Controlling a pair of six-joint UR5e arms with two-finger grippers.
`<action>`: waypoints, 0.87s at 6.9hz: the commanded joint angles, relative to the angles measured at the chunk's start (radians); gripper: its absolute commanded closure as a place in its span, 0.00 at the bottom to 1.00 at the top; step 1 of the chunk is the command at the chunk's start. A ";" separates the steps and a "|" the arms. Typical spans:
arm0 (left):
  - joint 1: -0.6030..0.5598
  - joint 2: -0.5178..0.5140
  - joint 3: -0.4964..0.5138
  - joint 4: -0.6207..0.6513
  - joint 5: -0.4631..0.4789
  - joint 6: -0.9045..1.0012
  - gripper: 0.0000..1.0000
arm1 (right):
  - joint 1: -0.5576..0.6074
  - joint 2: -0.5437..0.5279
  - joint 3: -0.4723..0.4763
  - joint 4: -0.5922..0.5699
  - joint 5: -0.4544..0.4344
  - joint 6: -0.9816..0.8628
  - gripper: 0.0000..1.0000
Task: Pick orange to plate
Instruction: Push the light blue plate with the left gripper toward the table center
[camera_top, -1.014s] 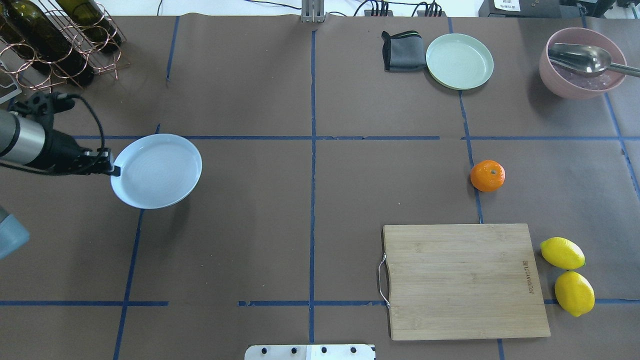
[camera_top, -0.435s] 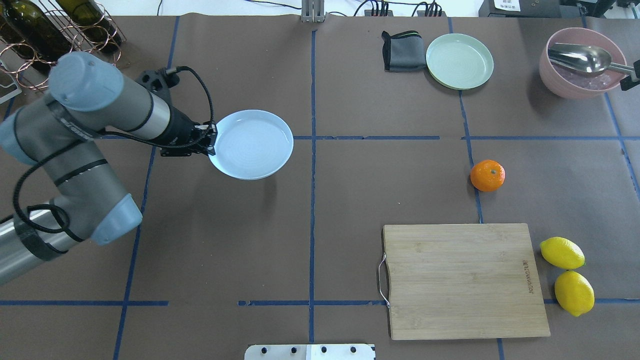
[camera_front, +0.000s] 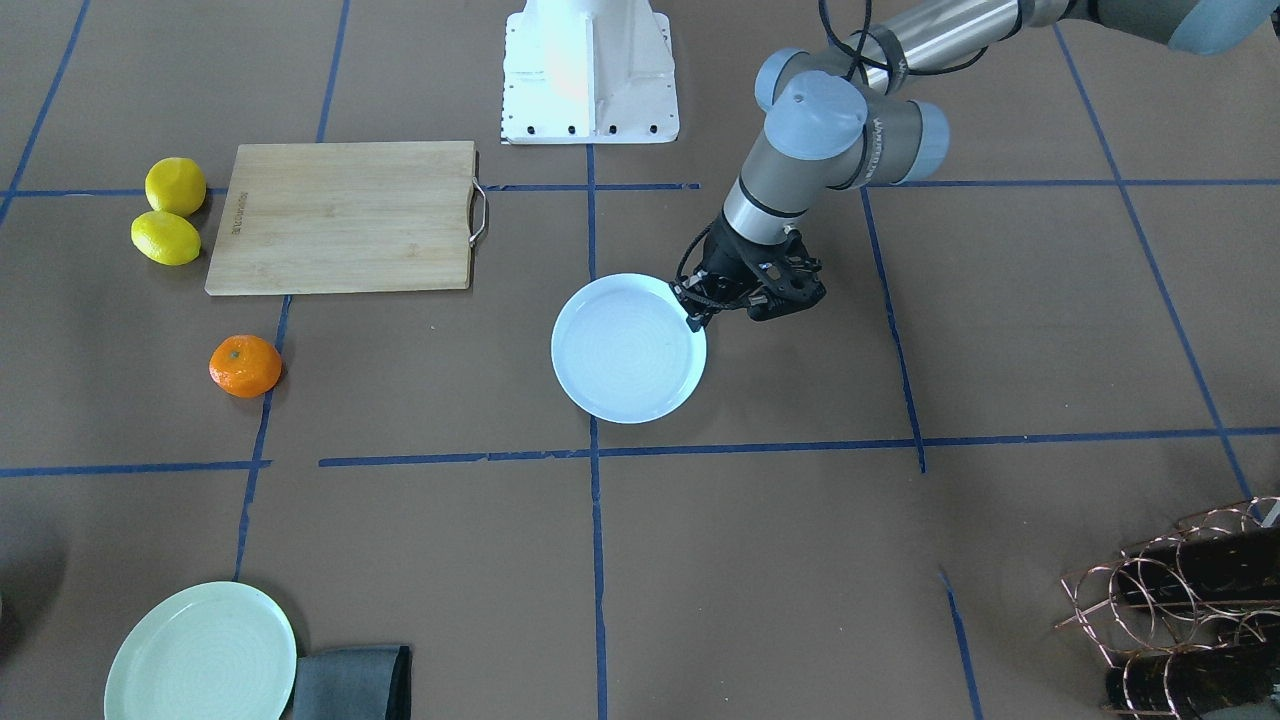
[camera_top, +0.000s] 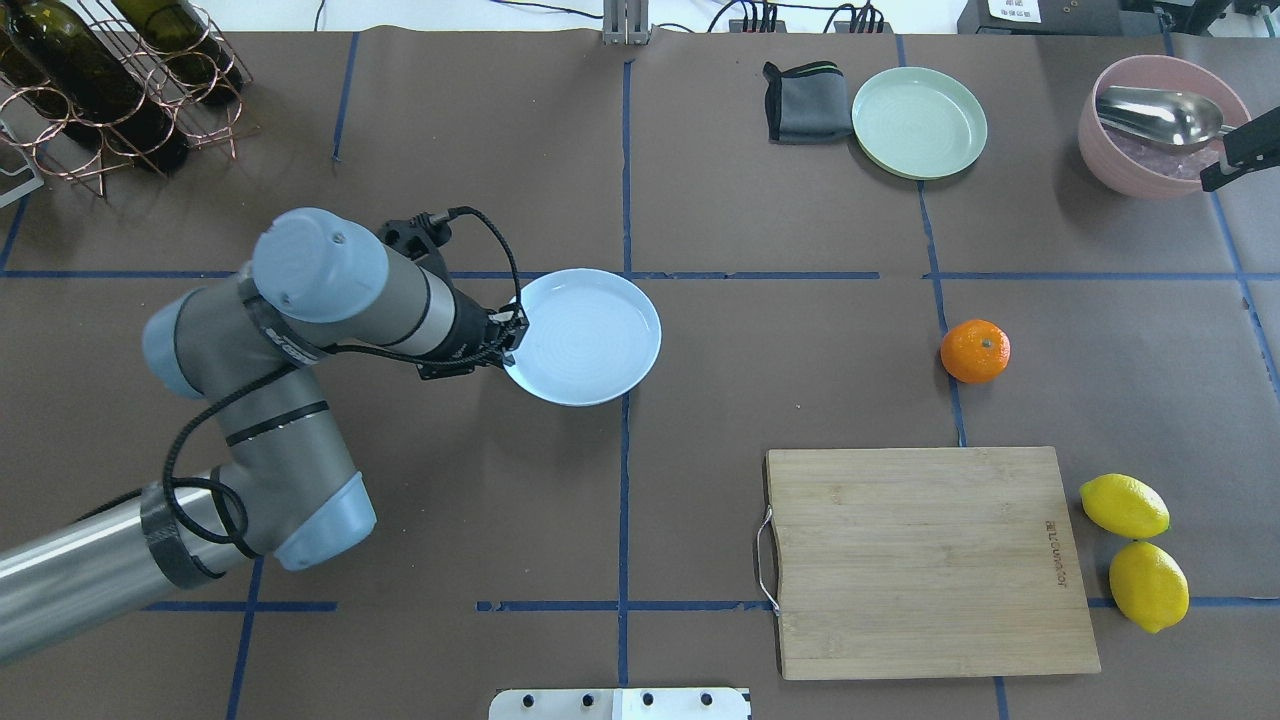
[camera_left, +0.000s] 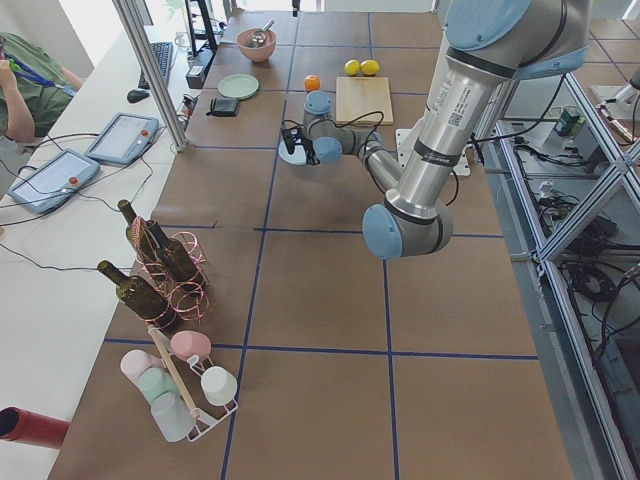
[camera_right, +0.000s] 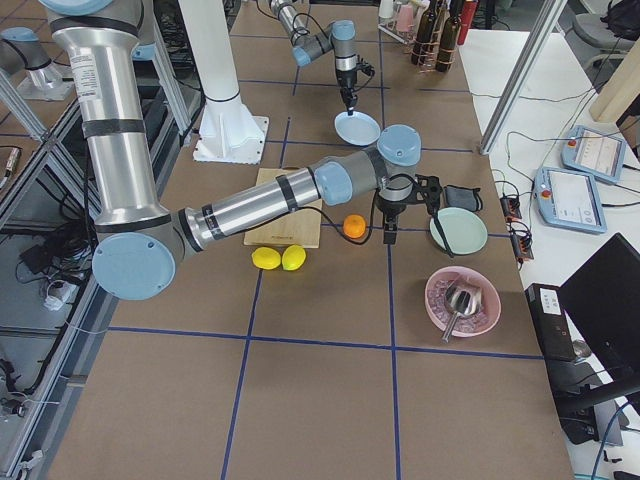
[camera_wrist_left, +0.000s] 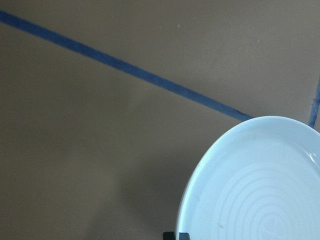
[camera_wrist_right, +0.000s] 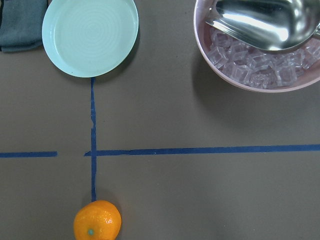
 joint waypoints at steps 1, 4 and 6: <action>0.041 -0.026 0.032 -0.009 0.041 -0.042 1.00 | -0.026 0.000 0.014 0.000 -0.004 0.033 0.00; 0.016 -0.014 0.000 -0.007 0.038 0.031 0.00 | -0.088 0.000 0.022 0.002 -0.064 0.075 0.00; -0.083 0.015 -0.043 0.055 -0.003 0.161 0.00 | -0.193 -0.014 0.019 0.130 -0.149 0.215 0.00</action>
